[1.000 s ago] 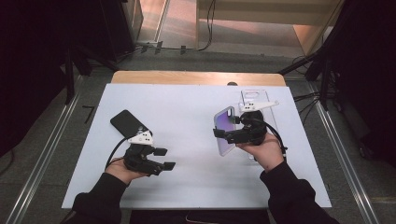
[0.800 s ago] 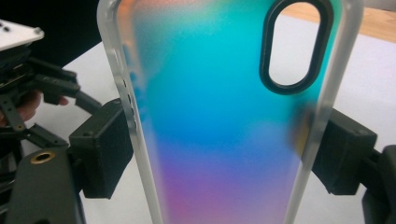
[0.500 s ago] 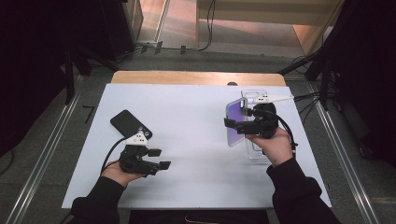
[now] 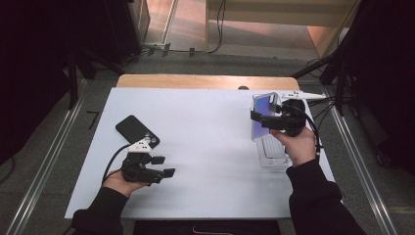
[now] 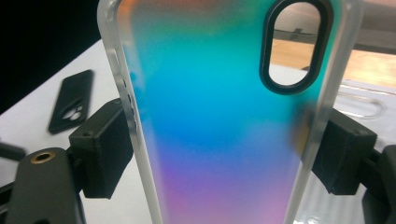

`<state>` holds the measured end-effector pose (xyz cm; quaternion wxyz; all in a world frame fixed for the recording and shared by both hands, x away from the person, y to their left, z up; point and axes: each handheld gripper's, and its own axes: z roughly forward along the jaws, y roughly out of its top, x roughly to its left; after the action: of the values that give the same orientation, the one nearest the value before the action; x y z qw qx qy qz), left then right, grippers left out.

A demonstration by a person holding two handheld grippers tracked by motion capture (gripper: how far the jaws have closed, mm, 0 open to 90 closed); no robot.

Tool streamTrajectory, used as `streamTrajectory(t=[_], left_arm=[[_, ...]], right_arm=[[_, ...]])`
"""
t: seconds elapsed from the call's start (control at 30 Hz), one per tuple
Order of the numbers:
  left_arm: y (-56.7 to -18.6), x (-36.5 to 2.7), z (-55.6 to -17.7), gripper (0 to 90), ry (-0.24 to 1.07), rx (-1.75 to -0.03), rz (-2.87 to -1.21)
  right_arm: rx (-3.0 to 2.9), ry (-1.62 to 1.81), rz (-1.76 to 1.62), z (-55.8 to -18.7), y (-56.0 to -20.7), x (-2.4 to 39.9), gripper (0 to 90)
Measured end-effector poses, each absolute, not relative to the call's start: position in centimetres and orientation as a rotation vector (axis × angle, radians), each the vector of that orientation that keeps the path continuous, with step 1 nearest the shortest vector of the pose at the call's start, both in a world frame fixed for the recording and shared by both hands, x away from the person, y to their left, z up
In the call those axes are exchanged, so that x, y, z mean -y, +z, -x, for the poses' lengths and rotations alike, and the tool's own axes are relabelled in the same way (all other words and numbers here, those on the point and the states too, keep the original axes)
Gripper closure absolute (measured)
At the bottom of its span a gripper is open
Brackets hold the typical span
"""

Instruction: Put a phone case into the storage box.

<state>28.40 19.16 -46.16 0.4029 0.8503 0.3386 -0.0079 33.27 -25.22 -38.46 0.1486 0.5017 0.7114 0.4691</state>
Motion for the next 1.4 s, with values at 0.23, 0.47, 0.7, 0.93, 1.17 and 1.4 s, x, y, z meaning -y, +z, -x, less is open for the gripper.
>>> streamTrajectory(t=[0.23, 0.47, 0.7, 0.93, 1.17, 1.4], left_arm=[[-46.1, -19.4, -28.3, 32.0, -0.017, -0.868, -2.141], [-46.1, -19.4, -28.3, 32.0, -0.017, -0.866, -2.136], [-46.1, -19.4, -28.5, 32.0, -0.029, -0.864, -2.125], [-46.2, -19.2, -28.5, 32.0, -0.036, -0.856, -2.127], [-46.2, -19.4, -28.5, 32.0, -0.033, -0.865, -2.122], [-46.2, -19.4, -28.5, 32.0, -0.040, -0.869, -2.115]], right_arm=[[-1.986, 1.327, -1.489, -34.5, -38.6, 26.3, 15.6], [-1.901, 1.313, -1.544, -35.7, -38.8, 26.8, 15.7], [-1.855, 1.291, -1.568, -37.2, -38.8, 27.4, 15.6], [-1.843, 1.262, -1.601, -39.5, -38.8, 27.9, 15.6], [-1.836, 1.246, -1.601, -41.7, -38.9, 27.9, 15.7], [-1.814, 1.197, -1.599, -43.4, -39.4, 28.2, 15.7]])
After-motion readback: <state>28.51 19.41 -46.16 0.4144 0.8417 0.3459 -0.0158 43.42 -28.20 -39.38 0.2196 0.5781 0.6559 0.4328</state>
